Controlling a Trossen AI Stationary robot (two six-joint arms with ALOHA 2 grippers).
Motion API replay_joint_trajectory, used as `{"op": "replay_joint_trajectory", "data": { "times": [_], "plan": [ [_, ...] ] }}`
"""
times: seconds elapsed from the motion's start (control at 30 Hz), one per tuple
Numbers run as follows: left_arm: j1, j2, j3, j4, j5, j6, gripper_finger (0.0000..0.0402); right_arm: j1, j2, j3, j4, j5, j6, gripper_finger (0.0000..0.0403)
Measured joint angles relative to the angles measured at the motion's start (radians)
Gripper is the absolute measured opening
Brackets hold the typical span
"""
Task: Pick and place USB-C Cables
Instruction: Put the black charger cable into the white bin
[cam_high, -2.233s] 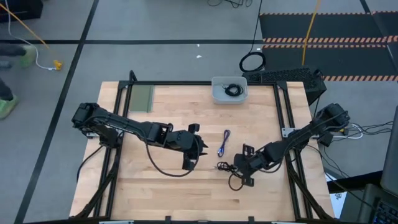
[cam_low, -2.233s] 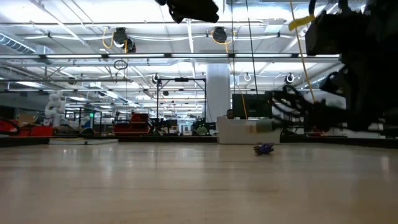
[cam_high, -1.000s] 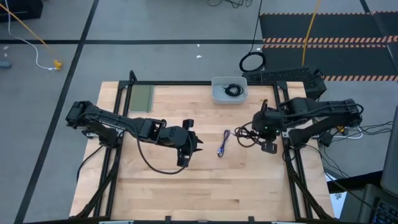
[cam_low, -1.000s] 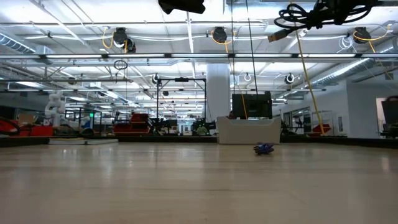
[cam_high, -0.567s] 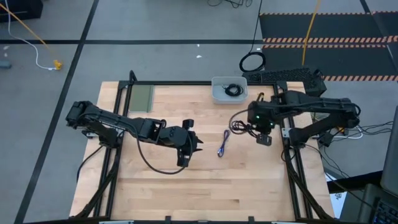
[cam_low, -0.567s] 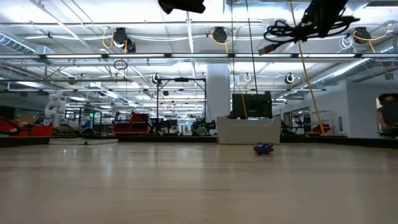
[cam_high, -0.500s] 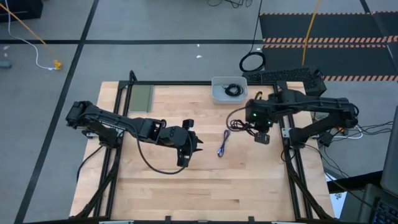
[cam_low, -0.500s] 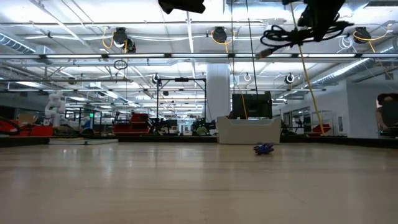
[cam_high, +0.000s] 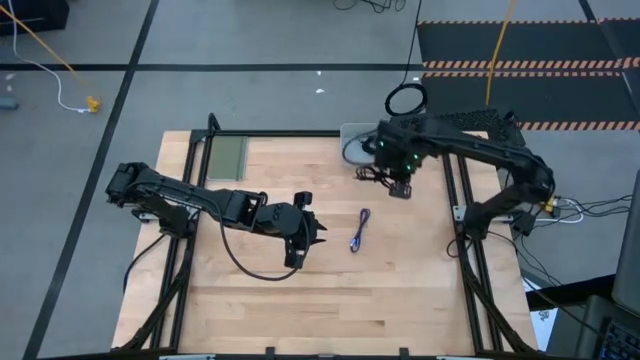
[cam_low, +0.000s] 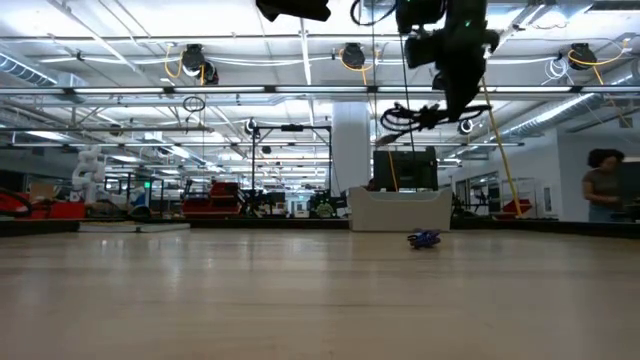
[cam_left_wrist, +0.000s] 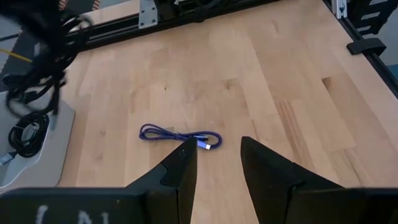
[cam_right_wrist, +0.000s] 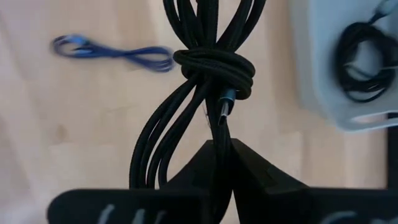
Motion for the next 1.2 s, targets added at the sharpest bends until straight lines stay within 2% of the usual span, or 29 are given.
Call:
{"op": "replay_joint_trajectory", "data": {
  "times": [0.2, 0.33, 0.43, 0.57, 0.77, 1.03, 1.2],
  "plan": [
    [0.0, 0.0, 0.0, 0.0, 0.0, 0.005, 0.0127, -0.132, 0.062, 0.0, 0.124, 0.028, -0.144, 0.0031],
    [0.0, 0.0, 0.0, 0.0, 0.0, 0.006, 0.0127, -0.197, 0.064, 0.0, 0.236, 0.033, -0.241, 0.0033],
    [0.0, 0.0, 0.0, 0.0, 0.0, 0.014, 0.0127, -0.231, 0.064, 0.0, 0.347, 0.077, -0.291, 0.0033],
    [0.0, 0.0, 0.0, 0.0, 0.0, 0.023, 0.0127, -0.271, 0.064, 0.019, 0.399, 0.05, -0.349, 0.0033],
    [0.0, 0.0, 0.0, 0.009, 0.0, 0.028, 0.0127, -0.311, 0.064, 0.058, 0.406, 0.042, -0.399, 0.0033],
    [0.0, 0.0, 0.0, 0.067, 0.0, 0.04, 0.0127, -0.362, 0.077, 0.065, 0.408, -0.055, -0.43, 0.0034],
    [0.0, 0.0, 0.0, 0.077, 0.0, 0.04, 0.0127, -0.391, 0.124, 0.065, 0.406, -0.078, -0.443, 0.0034]
  ]
}}
